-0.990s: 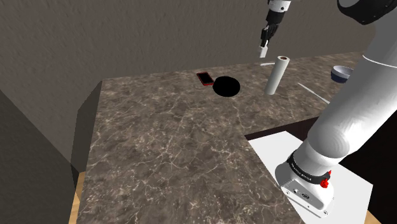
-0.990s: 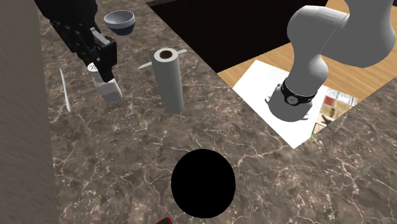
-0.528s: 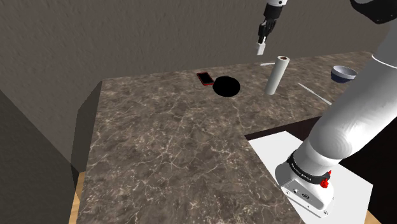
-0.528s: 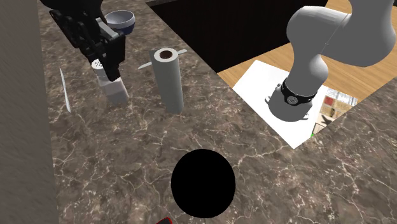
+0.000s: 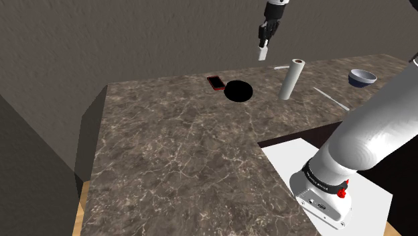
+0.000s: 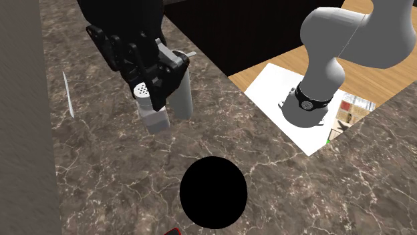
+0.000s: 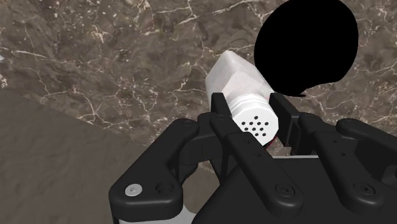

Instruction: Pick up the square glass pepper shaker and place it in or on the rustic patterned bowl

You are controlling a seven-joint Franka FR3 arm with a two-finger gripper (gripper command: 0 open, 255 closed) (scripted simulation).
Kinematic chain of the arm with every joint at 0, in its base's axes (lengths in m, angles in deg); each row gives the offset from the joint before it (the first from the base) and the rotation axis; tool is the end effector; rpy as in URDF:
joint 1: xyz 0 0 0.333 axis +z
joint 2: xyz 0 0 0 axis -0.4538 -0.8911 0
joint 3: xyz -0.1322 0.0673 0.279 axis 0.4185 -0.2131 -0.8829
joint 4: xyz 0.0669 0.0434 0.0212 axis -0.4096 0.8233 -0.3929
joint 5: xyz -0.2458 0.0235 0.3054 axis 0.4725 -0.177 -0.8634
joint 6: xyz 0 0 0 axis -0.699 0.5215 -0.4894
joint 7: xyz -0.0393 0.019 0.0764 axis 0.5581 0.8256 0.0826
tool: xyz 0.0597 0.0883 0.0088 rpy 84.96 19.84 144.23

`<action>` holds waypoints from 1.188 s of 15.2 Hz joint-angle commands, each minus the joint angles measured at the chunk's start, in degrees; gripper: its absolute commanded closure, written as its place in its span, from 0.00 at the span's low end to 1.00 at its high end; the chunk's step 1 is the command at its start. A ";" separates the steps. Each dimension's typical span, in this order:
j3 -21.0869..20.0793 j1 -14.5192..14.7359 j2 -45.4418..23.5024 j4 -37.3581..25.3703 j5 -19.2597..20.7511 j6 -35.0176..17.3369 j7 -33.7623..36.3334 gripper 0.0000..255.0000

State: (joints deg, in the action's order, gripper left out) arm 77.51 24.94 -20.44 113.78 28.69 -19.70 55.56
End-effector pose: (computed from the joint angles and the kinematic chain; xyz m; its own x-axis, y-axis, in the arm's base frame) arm 0.4846 -0.2184 0.5515 0.9966 0.0579 0.0588 0.0550 -0.9973 0.0494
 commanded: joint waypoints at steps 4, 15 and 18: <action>-4.36 2.72 3.35 1.82 0.96 1.77 7.41 1.00; -7.16 4.39 4.56 8.40 1.19 -3.34 12.40 1.00; -7.07 4.35 4.28 10.44 1.21 -5.65 12.45 1.00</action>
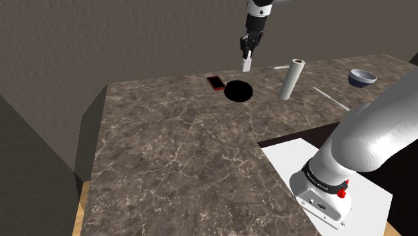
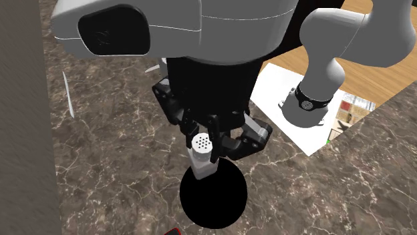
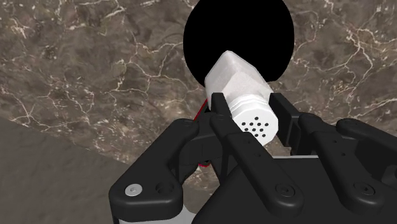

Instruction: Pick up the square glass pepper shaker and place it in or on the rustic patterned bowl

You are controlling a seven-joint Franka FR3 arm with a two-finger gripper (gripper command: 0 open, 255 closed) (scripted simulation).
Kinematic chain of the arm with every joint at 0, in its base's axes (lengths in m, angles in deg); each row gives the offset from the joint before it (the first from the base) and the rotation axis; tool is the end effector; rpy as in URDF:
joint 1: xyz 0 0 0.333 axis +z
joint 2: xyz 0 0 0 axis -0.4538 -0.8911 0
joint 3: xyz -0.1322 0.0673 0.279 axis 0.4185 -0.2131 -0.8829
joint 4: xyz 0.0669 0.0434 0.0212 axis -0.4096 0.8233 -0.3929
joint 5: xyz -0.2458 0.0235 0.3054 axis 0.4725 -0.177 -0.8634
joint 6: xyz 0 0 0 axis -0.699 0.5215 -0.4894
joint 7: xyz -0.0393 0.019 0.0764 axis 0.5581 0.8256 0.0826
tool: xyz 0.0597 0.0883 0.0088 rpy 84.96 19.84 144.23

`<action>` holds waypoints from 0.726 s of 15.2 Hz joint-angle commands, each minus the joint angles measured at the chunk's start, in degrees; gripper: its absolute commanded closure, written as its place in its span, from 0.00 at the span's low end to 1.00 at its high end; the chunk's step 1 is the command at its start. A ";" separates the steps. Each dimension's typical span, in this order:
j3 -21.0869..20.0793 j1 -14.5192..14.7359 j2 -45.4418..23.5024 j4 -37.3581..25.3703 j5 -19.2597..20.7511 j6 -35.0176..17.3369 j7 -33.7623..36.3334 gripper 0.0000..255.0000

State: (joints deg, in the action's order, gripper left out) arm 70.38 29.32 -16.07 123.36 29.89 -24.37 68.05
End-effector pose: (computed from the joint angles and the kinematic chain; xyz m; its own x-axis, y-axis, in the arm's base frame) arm 0.4911 -0.1105 0.5187 0.9968 0.0556 0.0581 0.0527 -0.9974 0.0500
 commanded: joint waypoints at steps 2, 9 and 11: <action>0.14 -0.06 -0.34 2.16 0.01 -2.53 -0.01 1.00; 0.40 -0.13 -1.62 6.34 -0.05 -7.96 0.01 1.00; 0.41 -0.14 -1.69 6.51 -0.06 -8.19 0.01 1.00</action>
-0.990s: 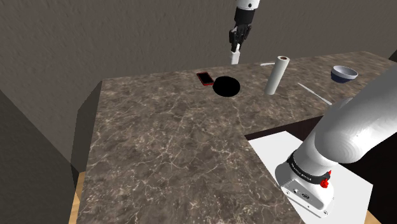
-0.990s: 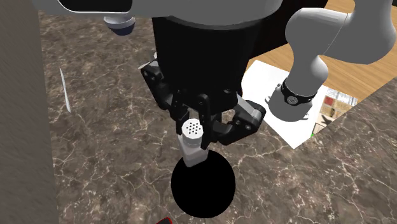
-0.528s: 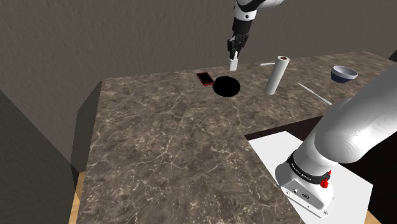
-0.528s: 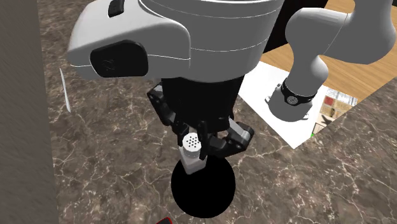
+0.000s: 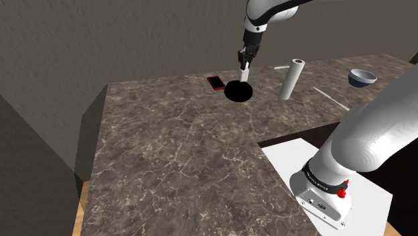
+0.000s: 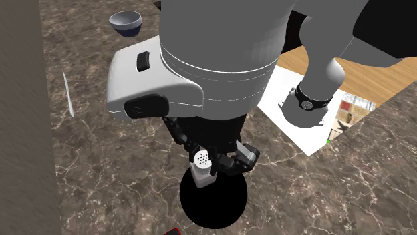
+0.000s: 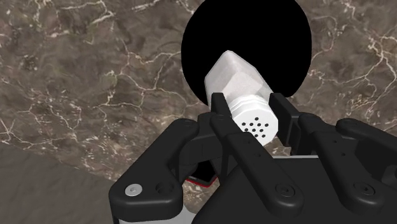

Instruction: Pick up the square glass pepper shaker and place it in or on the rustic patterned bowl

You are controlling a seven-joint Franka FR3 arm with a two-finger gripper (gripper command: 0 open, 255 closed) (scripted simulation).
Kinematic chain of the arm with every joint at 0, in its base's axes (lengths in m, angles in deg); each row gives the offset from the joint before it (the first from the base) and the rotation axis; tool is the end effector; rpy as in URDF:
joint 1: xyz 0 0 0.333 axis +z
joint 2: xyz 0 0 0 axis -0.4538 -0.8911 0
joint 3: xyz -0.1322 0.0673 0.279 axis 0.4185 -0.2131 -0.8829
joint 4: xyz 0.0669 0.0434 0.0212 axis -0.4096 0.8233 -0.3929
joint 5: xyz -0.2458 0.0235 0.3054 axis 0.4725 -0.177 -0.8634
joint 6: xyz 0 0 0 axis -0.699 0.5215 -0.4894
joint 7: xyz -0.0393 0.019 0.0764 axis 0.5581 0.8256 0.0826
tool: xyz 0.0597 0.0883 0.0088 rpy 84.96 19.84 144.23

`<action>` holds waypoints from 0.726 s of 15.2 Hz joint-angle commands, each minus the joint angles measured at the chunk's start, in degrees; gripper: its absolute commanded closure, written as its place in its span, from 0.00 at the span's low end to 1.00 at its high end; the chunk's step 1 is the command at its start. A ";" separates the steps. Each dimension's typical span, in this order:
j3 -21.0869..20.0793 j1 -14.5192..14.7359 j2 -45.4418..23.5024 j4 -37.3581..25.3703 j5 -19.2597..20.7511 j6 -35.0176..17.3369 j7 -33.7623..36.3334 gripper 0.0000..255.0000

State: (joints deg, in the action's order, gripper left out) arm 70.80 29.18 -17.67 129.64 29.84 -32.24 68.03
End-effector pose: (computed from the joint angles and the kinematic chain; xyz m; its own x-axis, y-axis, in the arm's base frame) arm 0.4908 -0.1111 0.4652 0.9967 0.0560 0.0583 0.0531 -0.9973 0.0499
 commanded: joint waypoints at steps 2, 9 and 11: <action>0.00 0.01 -0.08 0.22 -0.01 -0.33 0.03 1.00; 0.00 0.01 -0.08 0.22 -0.01 -0.33 0.03 0.00; 0.00 0.01 -0.08 0.22 -0.01 -0.33 0.03 0.00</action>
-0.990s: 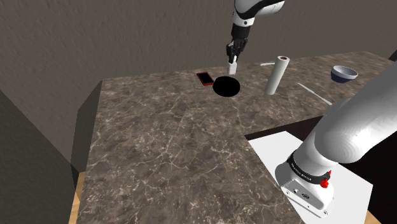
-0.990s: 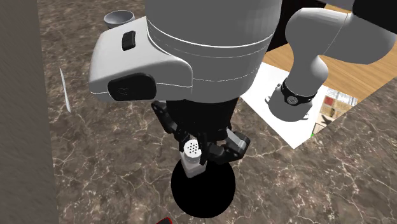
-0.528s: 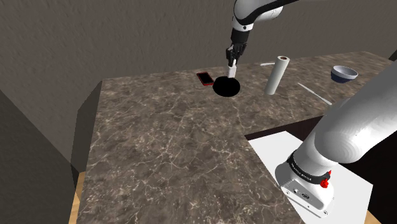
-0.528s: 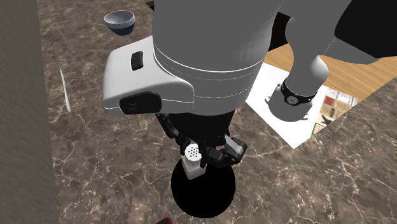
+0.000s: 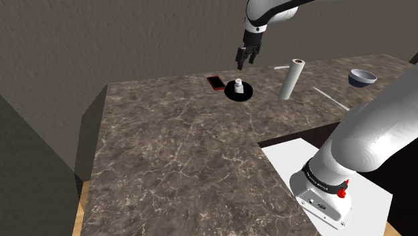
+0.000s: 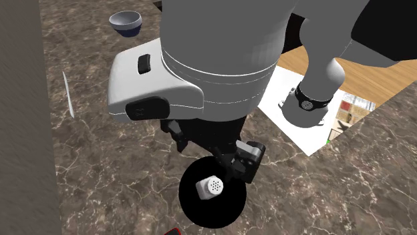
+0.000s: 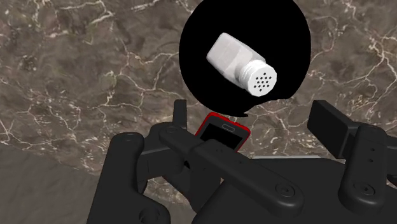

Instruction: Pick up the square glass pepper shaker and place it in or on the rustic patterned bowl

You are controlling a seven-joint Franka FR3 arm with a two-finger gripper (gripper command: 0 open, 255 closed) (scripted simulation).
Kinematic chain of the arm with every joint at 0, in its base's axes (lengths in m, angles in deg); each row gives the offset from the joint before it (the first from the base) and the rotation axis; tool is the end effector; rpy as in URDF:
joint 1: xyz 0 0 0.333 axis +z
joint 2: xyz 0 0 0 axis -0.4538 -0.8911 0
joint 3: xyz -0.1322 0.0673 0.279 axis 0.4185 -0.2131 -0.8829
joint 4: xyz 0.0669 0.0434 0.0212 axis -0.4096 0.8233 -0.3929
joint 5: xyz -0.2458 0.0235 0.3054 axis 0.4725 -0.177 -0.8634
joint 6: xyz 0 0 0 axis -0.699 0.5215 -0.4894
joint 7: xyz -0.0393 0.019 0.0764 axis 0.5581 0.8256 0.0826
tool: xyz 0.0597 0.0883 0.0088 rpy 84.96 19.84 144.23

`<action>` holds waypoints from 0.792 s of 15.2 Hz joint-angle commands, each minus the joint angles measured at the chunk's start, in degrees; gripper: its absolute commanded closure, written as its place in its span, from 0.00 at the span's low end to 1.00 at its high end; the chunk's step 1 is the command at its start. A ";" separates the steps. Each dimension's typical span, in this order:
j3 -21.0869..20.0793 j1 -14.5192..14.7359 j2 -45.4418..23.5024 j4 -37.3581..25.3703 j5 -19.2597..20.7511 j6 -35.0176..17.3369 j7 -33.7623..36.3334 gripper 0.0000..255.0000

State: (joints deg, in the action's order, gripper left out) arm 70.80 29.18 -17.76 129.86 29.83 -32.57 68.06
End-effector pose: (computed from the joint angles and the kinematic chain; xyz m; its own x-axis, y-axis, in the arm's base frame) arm 0.4908 -0.1109 0.4632 0.9967 0.0558 0.0587 0.0529 -0.9974 0.0500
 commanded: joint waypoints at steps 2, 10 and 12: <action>-0.14 0.04 0.70 -1.24 0.08 1.94 0.09 0.00; -0.53 0.16 2.23 -5.10 0.20 7.32 0.25 0.00; -0.53 0.16 2.23 -5.10 0.20 7.32 0.25 0.00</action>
State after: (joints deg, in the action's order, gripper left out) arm 70.28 29.34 -15.53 124.76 30.03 -25.27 68.30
